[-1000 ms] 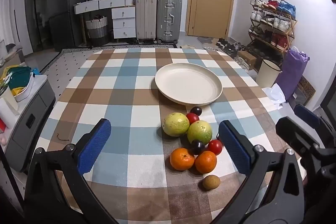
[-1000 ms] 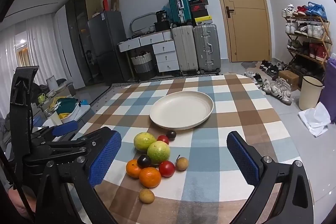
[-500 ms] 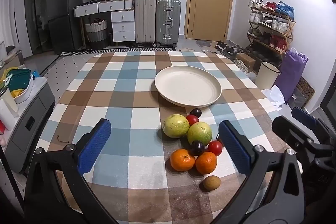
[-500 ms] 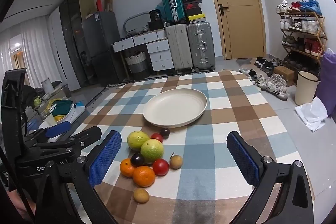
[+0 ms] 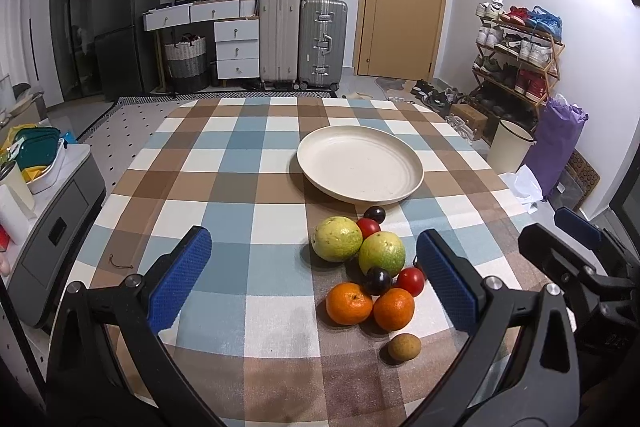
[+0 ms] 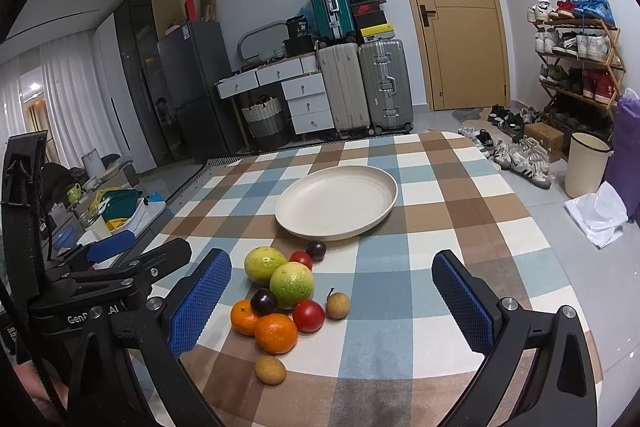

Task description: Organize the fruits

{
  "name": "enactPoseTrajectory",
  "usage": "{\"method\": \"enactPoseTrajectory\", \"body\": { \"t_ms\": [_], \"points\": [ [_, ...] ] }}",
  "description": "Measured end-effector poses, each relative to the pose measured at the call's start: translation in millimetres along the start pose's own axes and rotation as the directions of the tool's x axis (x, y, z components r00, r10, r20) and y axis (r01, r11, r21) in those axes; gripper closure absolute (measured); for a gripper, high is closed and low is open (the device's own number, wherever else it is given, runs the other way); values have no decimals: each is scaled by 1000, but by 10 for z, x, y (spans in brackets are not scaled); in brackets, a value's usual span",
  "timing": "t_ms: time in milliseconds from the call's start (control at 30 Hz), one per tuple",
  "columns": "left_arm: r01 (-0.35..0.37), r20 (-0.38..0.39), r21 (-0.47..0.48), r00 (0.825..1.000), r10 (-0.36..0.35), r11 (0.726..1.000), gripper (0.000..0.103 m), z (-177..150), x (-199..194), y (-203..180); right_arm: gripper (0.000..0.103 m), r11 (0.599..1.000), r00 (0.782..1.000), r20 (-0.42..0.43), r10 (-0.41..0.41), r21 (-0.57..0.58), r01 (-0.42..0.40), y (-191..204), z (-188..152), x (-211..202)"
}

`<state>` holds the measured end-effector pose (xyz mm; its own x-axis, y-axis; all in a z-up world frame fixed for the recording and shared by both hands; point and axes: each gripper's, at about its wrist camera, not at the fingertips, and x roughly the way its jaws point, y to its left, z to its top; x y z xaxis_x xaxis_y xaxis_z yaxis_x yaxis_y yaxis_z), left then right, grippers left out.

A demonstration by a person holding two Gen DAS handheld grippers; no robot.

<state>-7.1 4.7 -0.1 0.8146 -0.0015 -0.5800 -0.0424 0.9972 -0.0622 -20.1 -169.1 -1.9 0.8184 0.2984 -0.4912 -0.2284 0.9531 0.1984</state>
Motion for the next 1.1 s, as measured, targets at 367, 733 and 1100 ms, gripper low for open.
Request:
{"method": "enactPoseTrajectory", "body": {
  "t_ms": [367,733,1100],
  "points": [
    [-2,-10,-24,1000,2,1000,1,-28,-23,45,0,1000,1000,0,0,0,0,9,4,-2],
    [-2,-9,-27,1000,2,1000,1,-28,-20,60,0,1000,1000,3,0,-2,0,8,4,7],
    [-1,-8,-26,1000,1,1000,1,-35,-20,62,1,1000,1000,4,1,-1,-1,10,-4,6]
  ]
}}
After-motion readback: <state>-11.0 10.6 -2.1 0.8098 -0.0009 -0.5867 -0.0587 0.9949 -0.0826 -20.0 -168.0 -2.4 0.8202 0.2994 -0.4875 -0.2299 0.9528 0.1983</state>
